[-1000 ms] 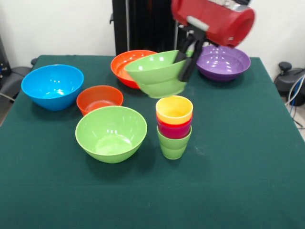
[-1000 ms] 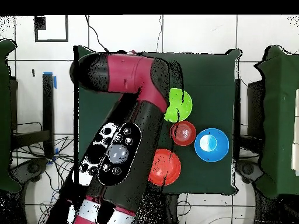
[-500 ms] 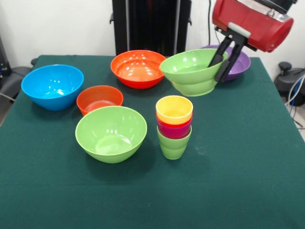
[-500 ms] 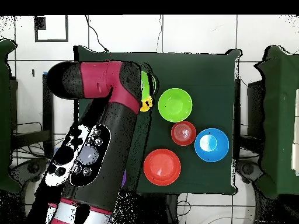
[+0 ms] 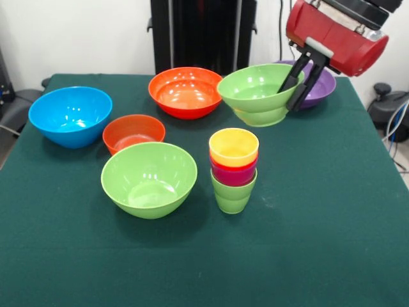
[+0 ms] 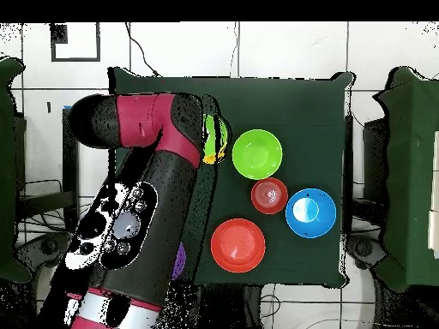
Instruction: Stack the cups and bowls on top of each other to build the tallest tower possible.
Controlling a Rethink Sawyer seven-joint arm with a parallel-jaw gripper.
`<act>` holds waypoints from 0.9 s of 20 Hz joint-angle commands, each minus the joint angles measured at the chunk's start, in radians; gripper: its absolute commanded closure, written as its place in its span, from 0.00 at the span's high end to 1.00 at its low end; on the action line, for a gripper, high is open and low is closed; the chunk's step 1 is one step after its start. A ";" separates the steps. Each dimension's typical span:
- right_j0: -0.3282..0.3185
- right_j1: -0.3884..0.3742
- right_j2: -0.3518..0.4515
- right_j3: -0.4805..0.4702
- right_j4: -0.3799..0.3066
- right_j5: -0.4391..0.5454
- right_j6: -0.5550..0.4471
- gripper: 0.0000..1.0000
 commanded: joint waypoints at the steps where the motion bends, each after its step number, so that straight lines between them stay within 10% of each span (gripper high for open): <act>1: -0.021 0.043 0.119 0.080 -0.116 0.119 -0.178 0.00; 18: -0.028 0.112 0.089 -0.045 -0.238 0.245 -0.158 0.00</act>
